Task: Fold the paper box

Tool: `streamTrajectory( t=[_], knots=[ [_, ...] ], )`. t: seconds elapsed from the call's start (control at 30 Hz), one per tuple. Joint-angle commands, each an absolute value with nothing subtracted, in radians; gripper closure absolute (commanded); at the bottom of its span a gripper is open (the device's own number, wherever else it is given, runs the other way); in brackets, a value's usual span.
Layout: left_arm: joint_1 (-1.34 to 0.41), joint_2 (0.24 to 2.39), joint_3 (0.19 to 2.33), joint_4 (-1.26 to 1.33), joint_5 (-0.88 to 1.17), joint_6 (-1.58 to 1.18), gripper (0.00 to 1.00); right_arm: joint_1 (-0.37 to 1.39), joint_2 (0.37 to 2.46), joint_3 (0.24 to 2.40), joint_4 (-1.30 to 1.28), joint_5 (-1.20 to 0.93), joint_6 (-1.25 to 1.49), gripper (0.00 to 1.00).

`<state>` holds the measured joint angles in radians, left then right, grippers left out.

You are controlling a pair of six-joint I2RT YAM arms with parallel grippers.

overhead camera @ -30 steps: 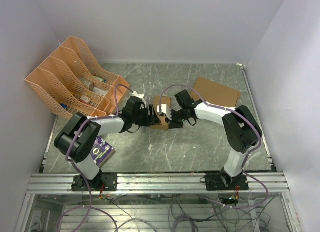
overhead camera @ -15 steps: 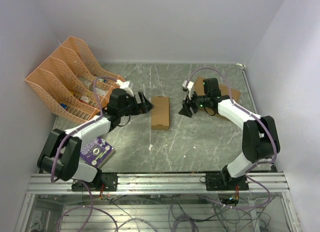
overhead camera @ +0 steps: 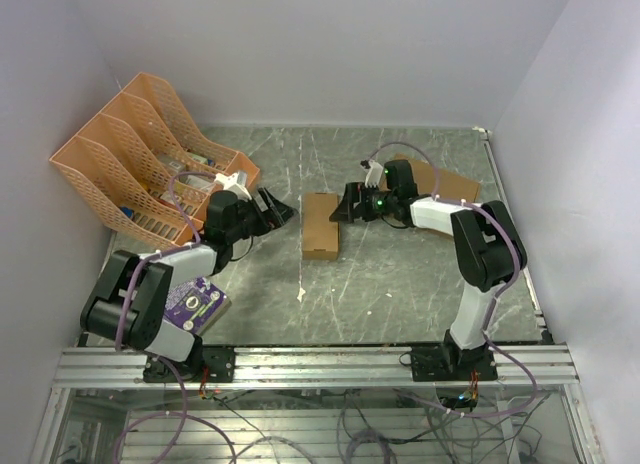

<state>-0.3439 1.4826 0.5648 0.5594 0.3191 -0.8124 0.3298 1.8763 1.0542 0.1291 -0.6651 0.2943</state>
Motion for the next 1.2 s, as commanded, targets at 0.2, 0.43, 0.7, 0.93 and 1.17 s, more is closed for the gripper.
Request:
streamTrajectory(
  t=[0.2,0.43,0.7,0.93,1.17],
  knots=[
    [-0.347,1.419,0.419,0.784,0.235,-0.886,0.06,0.367,1.93,1.046,0.187,-0.639,0.461,0.4],
    [-0.347,1.546,0.384,0.982,0.292,-0.98,0.05,0.318,1.966,1.008,0.178,-0.693,0.466,0.58],
    [-0.393,1.606,0.398,1.028,0.296,-1.016,0.03,0.261,1.974,0.953,0.198,-0.76,0.482,0.62],
    [-0.469,1.736,0.449,1.118,0.289,-1.068,0.0,0.237,1.999,0.944,0.205,-0.791,0.49,0.63],
    [-0.505,1.772,0.485,1.125,0.283,-1.053,0.0,0.23,2.005,0.947,0.207,-0.805,0.491,0.64]
  ],
)
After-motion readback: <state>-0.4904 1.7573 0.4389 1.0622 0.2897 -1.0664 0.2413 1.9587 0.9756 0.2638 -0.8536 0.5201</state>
